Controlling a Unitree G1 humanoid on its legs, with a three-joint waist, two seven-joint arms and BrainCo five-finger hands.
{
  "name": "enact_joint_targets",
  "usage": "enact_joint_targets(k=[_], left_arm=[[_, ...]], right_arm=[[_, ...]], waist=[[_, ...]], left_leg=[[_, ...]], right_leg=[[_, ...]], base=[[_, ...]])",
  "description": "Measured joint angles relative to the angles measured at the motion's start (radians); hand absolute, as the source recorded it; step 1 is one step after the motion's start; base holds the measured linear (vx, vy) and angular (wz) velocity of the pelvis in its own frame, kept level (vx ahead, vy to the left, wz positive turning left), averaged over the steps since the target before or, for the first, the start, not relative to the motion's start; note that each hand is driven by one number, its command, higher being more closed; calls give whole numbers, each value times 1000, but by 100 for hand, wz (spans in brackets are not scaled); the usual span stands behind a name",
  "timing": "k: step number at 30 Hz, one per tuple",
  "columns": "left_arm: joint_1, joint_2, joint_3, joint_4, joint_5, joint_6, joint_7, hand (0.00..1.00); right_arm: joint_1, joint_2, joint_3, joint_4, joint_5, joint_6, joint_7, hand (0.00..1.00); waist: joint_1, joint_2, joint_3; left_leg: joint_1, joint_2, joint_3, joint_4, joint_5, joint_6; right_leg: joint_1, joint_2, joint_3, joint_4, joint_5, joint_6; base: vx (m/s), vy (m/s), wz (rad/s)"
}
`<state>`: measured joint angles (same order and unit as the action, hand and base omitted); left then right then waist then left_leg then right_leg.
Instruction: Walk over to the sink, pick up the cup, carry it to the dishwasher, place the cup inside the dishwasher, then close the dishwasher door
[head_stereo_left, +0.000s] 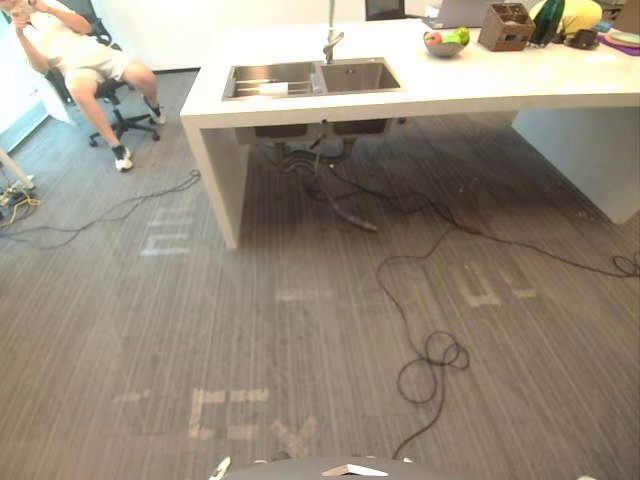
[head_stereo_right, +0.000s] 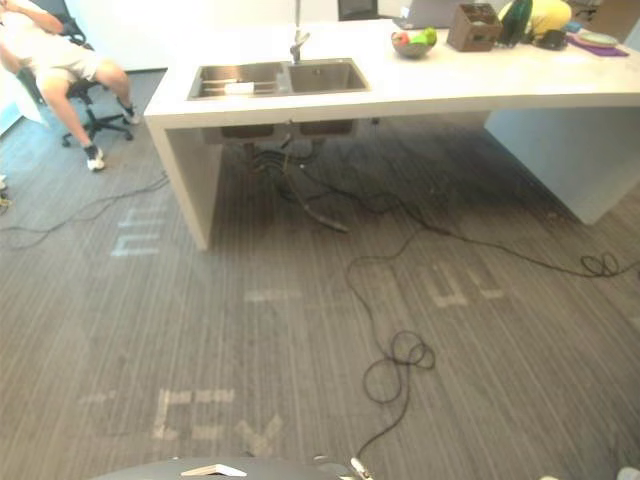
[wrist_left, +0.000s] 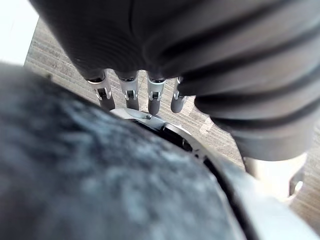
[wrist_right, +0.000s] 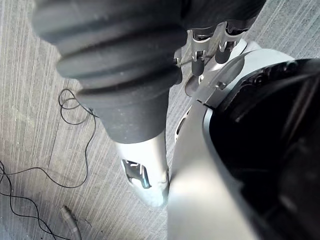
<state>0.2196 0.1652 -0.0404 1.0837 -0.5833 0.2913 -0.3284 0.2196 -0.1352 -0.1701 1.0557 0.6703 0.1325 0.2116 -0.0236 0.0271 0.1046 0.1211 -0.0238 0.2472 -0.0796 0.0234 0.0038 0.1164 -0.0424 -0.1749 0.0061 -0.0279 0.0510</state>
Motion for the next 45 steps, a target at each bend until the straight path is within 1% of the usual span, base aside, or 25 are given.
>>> enact_joint_targets(k=[2,4,5,6,7,10,13,14,16,18,20,23,27,29,30,31,32,34,37,40,41,42,43,44,45], left_arm=[[-6,7,0,-2,-15,5,-4,0],[-29,25,-2,-2,-44,49,-6,0],[-34,29,-4,-3,-44,58,-6,0],[-45,42,-10,-5,-52,81,-6,0],[-47,57,-18,-12,-73,95,-6,0],[-48,76,-34,-16,-123,92,-3,0],[-40,60,-44,-47,-140,61,60,0],[-38,48,-39,-52,-137,37,87,0],[-38,47,-38,-54,-124,18,88,0],[-37,38,-23,-54,-38,-4,73,0],[-39,32,-15,-53,0,-19,79,0],[-42,24,1,-41,6,-4,110,0],[-50,22,12,-12,7,4,109,0],[-50,14,40,-2,4,6,108,0],[-50,11,50,4,-3,7,105,0],[-50,5,71,8,-3,10,102,0],[-49,3,81,8,-5,12,101,0],[-49,3,84,11,-12,13,92,0],[-50,4,89,21,2,2,81,0],[-56,4,83,26,51,-20,89,0],[-63,6,76,26,64,-19,99,0],[-70,11,67,26,71,-19,105,0],[-72,13,63,25,76,-20,106,0],[-80,17,36,26,78,-39,110,0],[-83,19,19,27,83,-53,113,0]], right_arm=[[-20,4,4,1,26,-13,-8,0],[-44,13,11,1,97,-32,-46,0],[-47,15,11,1,117,-35,-49,0],[-53,25,11,-1,142,-46,-50,0],[-65,32,11,-9,155,-56,-48,0],[-79,46,9,-22,147,-101,-46,0],[-92,47,9,-22,152,-125,-48,0],[-92,47,9,-22,165,-129,-48,0],[-96,47,9,-21,169,-128,-48,0],[-97,48,8,-21,167,-128,-47,0],[-97,49,4,-19,160,-125,-47,0],[-96,47,0,-16,142,-108,-47,0],[-87,47,-2,-4,31,-106,-48,0],[-76,48,-7,8,62,-101,-50,0],[-69,47,-21,22,89,-84,-49,0],[-62,47,-34,23,89,-60,-49,0],[-59,48,-40,23,77,-53,-47,0],[-43,47,-47,22,-15,-43,-36,0],[-35,45,-51,21,-66,-44,-19,0],[-38,42,-49,21,-66,-44,-12,0],[-41,40,-46,21,-66,-44,-11,0],[-47,40,-43,19,-66,-44,-11,0],[-47,40,-40,18,-65,-45,-11,0],[-53,37,-38,15,-57,-51,-15,0],[-68,34,-39,12,-46,-51,-18,0]], waist=[[8,-6,5],[8,-13,18],[7,-15,20],[-2,-15,26],[-14,-24,36],[-19,-34,54],[-14,-34,65],[-10,-35,66],[-9,-37,68],[-7,-33,71],[-8,-29,75],[-10,-27,78],[-14,-32,82],[-15,-35,83],[-15,-35,83],[-14,-35,83],[-14,-35,83],[-13,-35,82],[-19,-37,81],[-20,-37,80],[-19,-37,80],[-19,-45,75],[-19,-48,73],[-21,-39,76],[-23,-46,82]], left_leg=[[0,1,-1,-3,4,1],[-9,0,-5,2,15,14],[-10,0,-6,2,17,16],[-7,-1,-14,2,17,16],[-6,-2,-24,2,17,15],[-6,-1,-29,2,19,10],[-6,-2,-39,2,19,9],[-5,-2,-43,2,19,7],[-5,-1,-51,2,20,-3],[-5,1,-51,2,22,-6],[-2,4,-45,2,23,-6],[4,9,-25,-3,19,-12],[20,13,-6,-4,19,-12],[35,14,5,-4,16,-12],[41,15,17,-5,12,-9],[43,18,32,-5,9,-6],[42,19,40,-5,8,-5],[37,23,72,-5,3,2],[38,24,88,-5,-4,5],[53,22,96,-5,-14,9],[56,16,102,-5,-20,17],[59,3,107,-5,-31,29],[61,-5,108,-5,-37,35],[74,-17,111,-5,-47,40],[81,-22,112,-5,-51,41]], right_leg=[[-4,2,-4,-7,-1,0],[-7,3,-10,-13,0,0],[-6,4,-14,-13,1,1],[3,4,-24,-18,2,1],[8,4,-32,-21,1,1],[11,5,-41,-24,1,1],[16,4,-61,-26,2,2],[19,4,-65,-26,2,2],[22,4,-74,-26,2,2],[22,5,-83,-26,2,2],[23,6,-81,-26,3,0],[23,10,-63,-28,8,-6],[32,14,-47,-37,12,-9],[45,16,-31,-42,13,-9],[49,18,-22,-46,15,-9],[45,22,-5,-47,16,-6],[41,23,4,-49,19,-5],[22,26,28,-47,25,-6],[20,26,34,-38,26,-5],[-3,15,31,32,-18,0],[-36,0,27,114,-67,5],[-76,-26,22,209,-116,17],[-98,-42,18,260,-132,20],[-145,-71,-1,392,-143,29],[-200,-92,-8,514,-143,27]], base=[[71,-14,5],[86,-19,5],[74,-23,10],[60,-27,16],[47,-29,17],[16,-30,7],[-10,-22,11],[-22,-25,12],[-33,-29,11],[-54,-27,2],[-62,-19,-9],[-76,-13,-17],[-50,-10,-15],[-33,-2,-18],[-36,4,-26],[-41,5,-32],[-38,10,-42],[-21,12,-43],[-1,15,-23],[47,30,-3],[60,56,0],[61,58,-1],[78,51,-8],[86,48,-10],[122,55,-7]])
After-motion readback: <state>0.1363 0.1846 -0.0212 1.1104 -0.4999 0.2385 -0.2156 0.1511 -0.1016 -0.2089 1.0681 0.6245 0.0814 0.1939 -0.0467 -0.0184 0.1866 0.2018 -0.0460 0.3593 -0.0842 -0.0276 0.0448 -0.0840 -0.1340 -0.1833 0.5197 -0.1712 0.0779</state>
